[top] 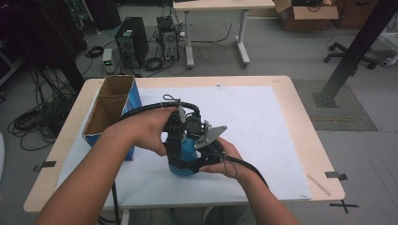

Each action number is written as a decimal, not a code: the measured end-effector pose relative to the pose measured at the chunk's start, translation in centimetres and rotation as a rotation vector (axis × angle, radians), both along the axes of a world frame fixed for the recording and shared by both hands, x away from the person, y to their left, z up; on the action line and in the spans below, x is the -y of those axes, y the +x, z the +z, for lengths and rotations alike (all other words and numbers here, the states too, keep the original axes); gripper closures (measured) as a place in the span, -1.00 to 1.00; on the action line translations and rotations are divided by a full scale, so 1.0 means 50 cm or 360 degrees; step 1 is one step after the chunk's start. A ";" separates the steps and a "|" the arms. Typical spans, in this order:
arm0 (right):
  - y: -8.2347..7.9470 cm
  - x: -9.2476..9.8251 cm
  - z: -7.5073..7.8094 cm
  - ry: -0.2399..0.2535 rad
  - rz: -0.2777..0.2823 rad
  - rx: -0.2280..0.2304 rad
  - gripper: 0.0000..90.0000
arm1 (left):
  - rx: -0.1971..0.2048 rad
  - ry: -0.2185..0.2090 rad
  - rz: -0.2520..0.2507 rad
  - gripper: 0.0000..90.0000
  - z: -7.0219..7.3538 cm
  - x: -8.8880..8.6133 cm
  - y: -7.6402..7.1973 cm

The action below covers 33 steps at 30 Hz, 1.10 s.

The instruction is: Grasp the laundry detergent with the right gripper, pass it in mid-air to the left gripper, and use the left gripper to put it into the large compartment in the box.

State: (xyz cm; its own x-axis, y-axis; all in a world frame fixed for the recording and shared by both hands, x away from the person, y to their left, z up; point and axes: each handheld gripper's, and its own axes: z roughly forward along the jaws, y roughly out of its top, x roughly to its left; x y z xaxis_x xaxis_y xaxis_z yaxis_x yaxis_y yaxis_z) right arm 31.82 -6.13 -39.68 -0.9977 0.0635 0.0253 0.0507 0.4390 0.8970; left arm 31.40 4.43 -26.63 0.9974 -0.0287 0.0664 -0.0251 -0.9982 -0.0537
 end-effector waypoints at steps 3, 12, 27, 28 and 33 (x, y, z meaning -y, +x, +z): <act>0.000 0.001 0.001 0.0003 0.0003 0.0001 0.01 | 0.0003 0.0006 0.0001 -0.91 0.000 0.000 0.000; 0.001 0.000 0.004 0.0006 0.0000 0.0018 0.01 | 0.0023 0.0009 0.0005 -0.83 -0.004 0.001 0.002; 0.001 0.001 0.004 -0.0003 -0.0002 0.0044 0.01 | 0.0037 0.0014 -0.0009 -0.62 -0.002 0.001 0.002; -0.004 0.000 0.005 0.0014 -0.0003 -0.0010 0.01 | 0.0042 0.0040 -0.0010 -0.62 -0.001 0.003 0.002; -0.005 0.001 0.007 0.0018 -0.0006 -0.0007 0.01 | 0.0048 0.0025 -0.0013 -0.56 -0.002 0.005 0.000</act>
State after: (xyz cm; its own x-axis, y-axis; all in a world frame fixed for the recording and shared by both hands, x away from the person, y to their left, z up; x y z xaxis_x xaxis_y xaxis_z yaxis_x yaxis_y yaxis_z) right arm 31.58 -6.20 -39.34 -0.9973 0.0667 0.0307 0.0565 0.4289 0.9016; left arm 31.43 4.21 -26.75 0.9947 -0.0381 0.0958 -0.0314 -0.9970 -0.0705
